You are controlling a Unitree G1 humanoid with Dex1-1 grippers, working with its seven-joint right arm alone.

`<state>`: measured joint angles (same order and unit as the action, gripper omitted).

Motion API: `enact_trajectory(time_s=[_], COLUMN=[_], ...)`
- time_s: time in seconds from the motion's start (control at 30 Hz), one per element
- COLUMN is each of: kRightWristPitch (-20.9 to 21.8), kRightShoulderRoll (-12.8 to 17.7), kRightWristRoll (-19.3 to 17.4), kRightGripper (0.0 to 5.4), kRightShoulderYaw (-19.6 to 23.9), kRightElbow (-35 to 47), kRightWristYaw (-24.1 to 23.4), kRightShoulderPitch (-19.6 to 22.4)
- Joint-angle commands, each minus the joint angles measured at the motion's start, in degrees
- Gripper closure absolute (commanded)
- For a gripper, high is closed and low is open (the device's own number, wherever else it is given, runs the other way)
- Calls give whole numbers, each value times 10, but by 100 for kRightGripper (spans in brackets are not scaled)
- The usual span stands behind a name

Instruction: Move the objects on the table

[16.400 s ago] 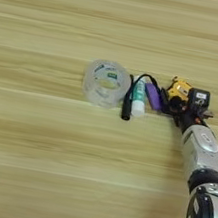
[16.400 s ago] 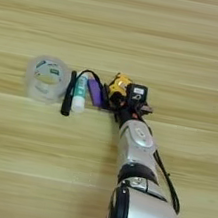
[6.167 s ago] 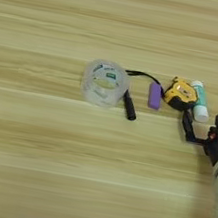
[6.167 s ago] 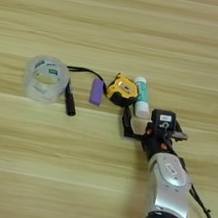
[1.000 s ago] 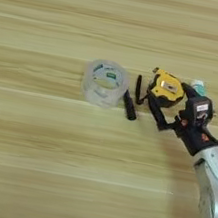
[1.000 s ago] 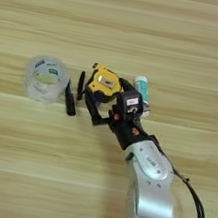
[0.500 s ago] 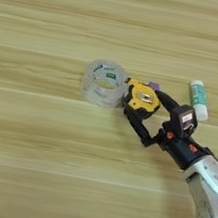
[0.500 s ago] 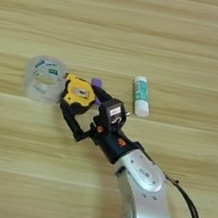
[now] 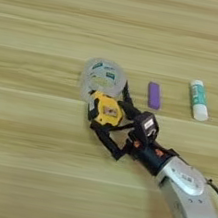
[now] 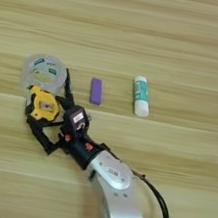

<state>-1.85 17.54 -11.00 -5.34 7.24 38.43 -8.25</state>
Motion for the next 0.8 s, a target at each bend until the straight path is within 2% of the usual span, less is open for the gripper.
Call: enact_trajectory(time_s=[0.03,0.27,0.8], kRightWristPitch=[20,21,55], kRightShoulderRoll=[0,0,-14], kRightWristRoll=[6,6,54], kRightGripper=[87,89,92], kRightShoulderYaw=[-5,-7,-25], kRightElbow=[17,19,-65], kRightWristYaw=[-7,-7,-26], kRightShoulderPitch=[23,23,47])
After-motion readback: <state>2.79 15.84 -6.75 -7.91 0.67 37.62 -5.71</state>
